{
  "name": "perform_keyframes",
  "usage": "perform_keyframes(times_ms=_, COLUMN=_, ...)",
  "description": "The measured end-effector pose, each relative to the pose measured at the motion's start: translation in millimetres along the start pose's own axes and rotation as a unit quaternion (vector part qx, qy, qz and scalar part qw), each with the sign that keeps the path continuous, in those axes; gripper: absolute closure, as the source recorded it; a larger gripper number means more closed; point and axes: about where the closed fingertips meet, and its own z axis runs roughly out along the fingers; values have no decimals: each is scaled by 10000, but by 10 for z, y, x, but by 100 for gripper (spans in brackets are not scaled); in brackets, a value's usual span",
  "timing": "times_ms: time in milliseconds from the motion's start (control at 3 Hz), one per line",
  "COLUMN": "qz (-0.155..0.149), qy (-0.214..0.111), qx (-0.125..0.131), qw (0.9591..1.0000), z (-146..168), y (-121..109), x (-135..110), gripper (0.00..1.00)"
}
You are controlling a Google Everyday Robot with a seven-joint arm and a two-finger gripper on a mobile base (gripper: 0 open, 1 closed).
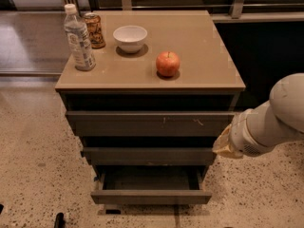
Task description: Close bottom drawer
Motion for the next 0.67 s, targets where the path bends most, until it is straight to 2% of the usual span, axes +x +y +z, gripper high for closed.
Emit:
perform_keyframes(times_ms=333, qz=100, qy=-144, qx=-174, qw=9997, z=730, y=149, x=158, gripper=100)
perform_keyframes(times_ms=667, qz=182, qy=-285, qx=-486, qw=9982, z=1568, y=280, x=329, gripper=100)
